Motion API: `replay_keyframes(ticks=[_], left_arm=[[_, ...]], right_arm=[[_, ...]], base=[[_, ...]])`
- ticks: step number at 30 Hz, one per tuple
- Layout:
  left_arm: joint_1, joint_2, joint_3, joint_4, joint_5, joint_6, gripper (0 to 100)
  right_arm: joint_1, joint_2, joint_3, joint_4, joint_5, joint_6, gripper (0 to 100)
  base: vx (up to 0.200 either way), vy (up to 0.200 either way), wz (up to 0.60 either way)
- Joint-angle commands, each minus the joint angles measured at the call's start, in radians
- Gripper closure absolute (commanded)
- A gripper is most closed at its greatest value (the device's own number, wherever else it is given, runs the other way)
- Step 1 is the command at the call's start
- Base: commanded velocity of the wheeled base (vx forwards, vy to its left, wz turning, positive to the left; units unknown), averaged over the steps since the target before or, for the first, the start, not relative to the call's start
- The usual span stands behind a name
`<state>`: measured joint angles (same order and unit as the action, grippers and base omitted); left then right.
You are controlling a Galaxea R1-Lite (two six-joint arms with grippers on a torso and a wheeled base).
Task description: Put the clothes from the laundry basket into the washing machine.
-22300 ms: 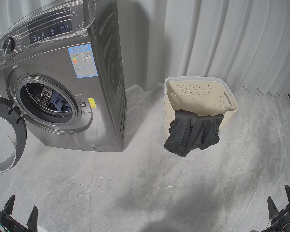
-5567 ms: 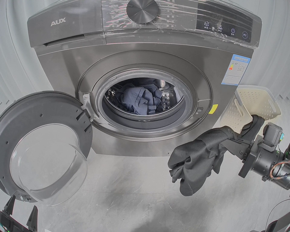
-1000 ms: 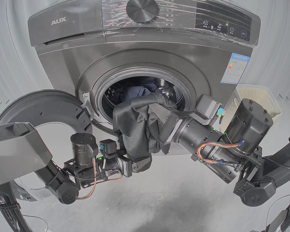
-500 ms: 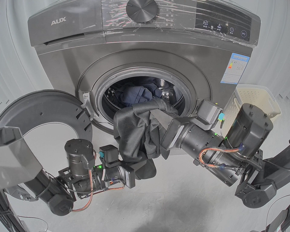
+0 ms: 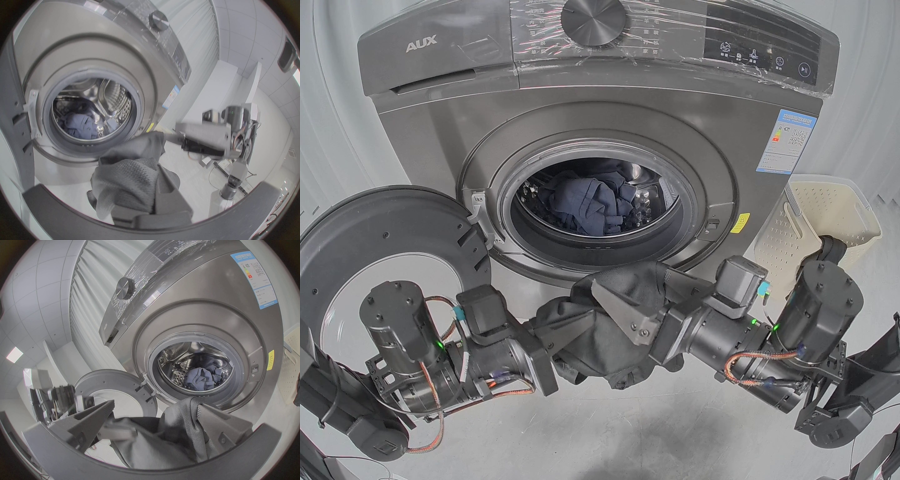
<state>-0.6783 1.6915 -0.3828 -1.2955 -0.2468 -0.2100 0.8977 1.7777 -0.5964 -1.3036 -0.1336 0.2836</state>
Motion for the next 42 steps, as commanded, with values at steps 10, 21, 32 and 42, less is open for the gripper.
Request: replay_keyframes(ticks=[10,21,32,42], left_arm=[[0.025,-0.064,-0.107,-0.030,0.015,-0.071,100],[0.060,-0.116,-0.189,-0.021,0.052,-0.075,100],[0.048,-0.231,-0.197,0.021,0.044,-0.072,100],[0.048,-0.289,-0.182,0.044,-0.003,-0.071,100]], right_arm=[[-0.022,-0.133,0.236,-0.002,0.031,-0.021,0],[-0.025,-0.086,0.481,-0.013,0.089,-0.086,0],[-0.028,0.019,0.429,-0.078,0.088,-0.100,0],[-0.068,0.075,0.357,-0.082,0.085,-0.110,0]], base=[[0.000,0.000,0.00],[0.000,0.000,0.00],[0.000,0.000,0.00],[0.000,0.000,0.00]])
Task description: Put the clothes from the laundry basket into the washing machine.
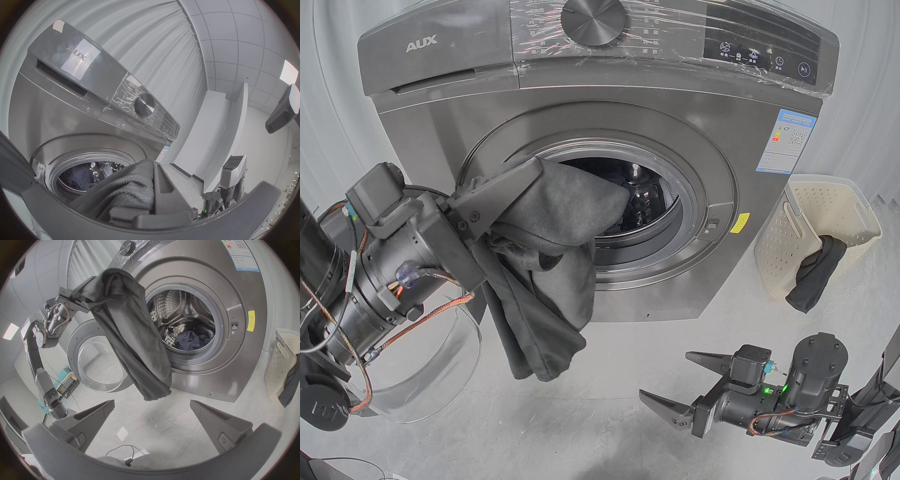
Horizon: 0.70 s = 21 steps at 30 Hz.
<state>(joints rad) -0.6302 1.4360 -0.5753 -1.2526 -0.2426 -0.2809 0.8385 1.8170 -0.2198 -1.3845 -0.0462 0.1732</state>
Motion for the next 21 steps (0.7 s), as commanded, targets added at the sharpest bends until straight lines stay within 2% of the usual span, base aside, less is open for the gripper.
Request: replay_keyframes(ticks=[1,7,14,15,16,21], left_arm=[[0.000,-0.034,0.014,0.001,-0.014,0.000,100],[0.004,-0.034,0.012,0.001,-0.040,0.000,100],[0.001,-0.032,0.018,0.001,-0.044,0.000,100],[0.001,-0.029,0.023,0.001,-0.047,0.003,100],[0.001,-0.026,0.023,0.001,-0.049,0.006,100],[-0.014,-0.020,0.023,0.002,-0.077,0.008,100]], right_arm=[[-0.009,0.036,-0.023,-0.001,-0.003,0.000,0],[-0.045,0.033,-0.027,-0.001,-0.004,-0.001,0],[-0.059,0.036,-0.053,0.002,-0.014,0.005,0],[-0.084,0.048,-0.085,0.008,-0.044,0.014,0],[-0.102,0.067,-0.104,0.008,-0.055,0.014,0],[-0.133,0.136,-0.176,0.002,-0.057,0.014,0]], base=[[0.000,0.000,0.00],[0.000,0.000,0.00],[0.000,0.000,0.00],[0.000,0.000,0.00],[0.000,0.000,0.00],[0.000,0.000,0.00]])
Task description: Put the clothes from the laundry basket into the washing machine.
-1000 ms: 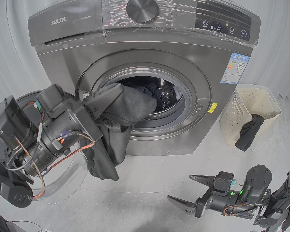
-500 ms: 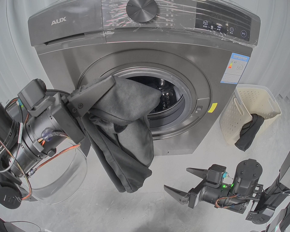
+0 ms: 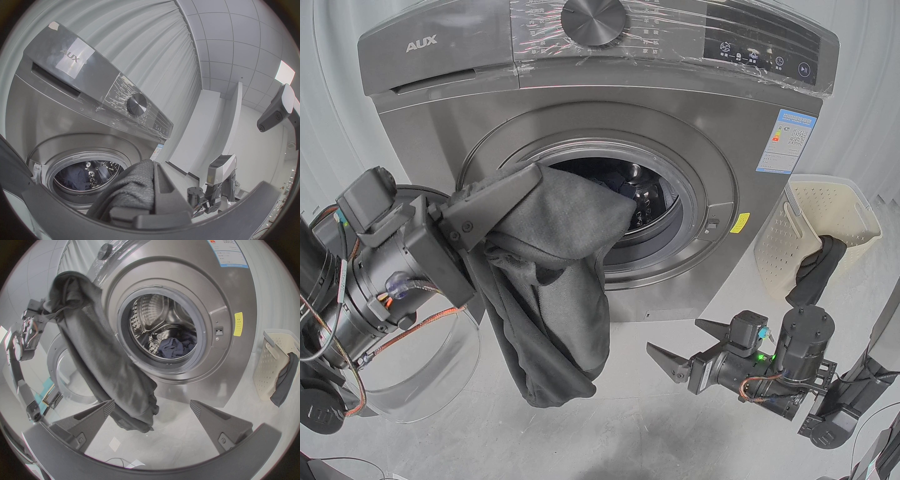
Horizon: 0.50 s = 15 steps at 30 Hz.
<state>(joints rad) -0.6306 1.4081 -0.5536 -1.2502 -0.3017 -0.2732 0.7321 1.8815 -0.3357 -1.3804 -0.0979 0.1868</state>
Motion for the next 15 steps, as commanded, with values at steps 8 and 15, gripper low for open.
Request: replay_keyframes(ticks=[8,15], left_arm=[[-0.034,0.002,0.009,-0.002,-0.027,0.000,100],[-0.026,0.005,0.006,-0.002,-0.027,-0.001,100]], right_arm=[[-0.025,0.229,-0.218,-0.002,0.000,-0.004,0],[-0.042,0.311,-0.301,-0.003,0.070,-0.010,0]], base=[[0.000,0.000,0.00],[0.000,0.000,0.00]])
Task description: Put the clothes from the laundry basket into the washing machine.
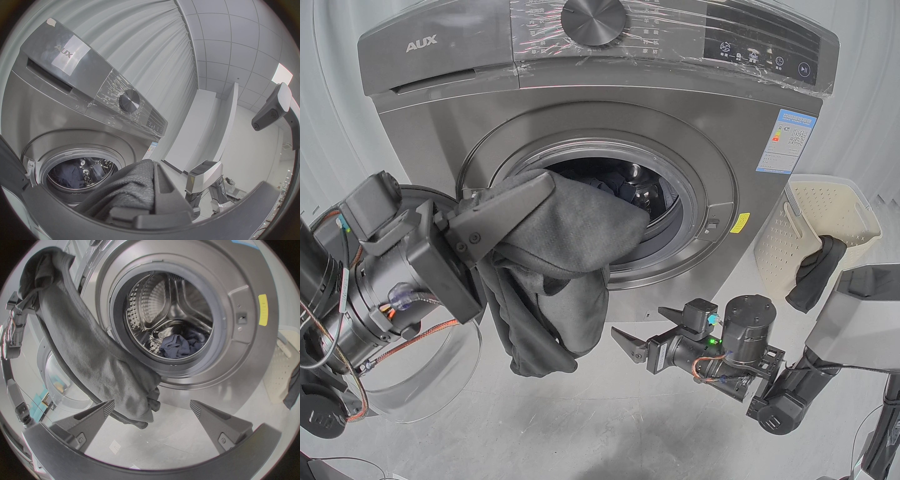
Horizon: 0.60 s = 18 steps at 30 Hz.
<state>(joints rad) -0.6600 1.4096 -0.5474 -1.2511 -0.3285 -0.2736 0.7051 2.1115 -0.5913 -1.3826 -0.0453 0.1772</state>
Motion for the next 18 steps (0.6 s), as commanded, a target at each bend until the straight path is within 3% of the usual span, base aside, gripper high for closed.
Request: replay_keyframes(ticks=[1,8,12,18], left_arm=[[0.005,0.005,0.000,-0.001,-0.003,-0.001,100],[0.003,0.008,-0.006,-0.001,-0.004,-0.001,100],[0.007,0.012,-0.006,-0.001,-0.003,-0.001,100],[0.007,0.005,-0.002,-0.001,-0.001,-0.004,100]], right_arm=[[-0.018,0.091,-0.055,-0.004,0.021,-0.002,0],[-0.018,0.140,-0.082,-0.043,0.025,-0.004,0],[-0.006,0.140,-0.050,-0.059,0.068,-0.002,0],[0.039,0.159,-0.059,-0.090,0.074,-0.002,0]], base=[[0.000,0.000,0.00],[0.000,0.000,0.00],[0.000,0.000,0.00],[0.000,0.000,0.00]])
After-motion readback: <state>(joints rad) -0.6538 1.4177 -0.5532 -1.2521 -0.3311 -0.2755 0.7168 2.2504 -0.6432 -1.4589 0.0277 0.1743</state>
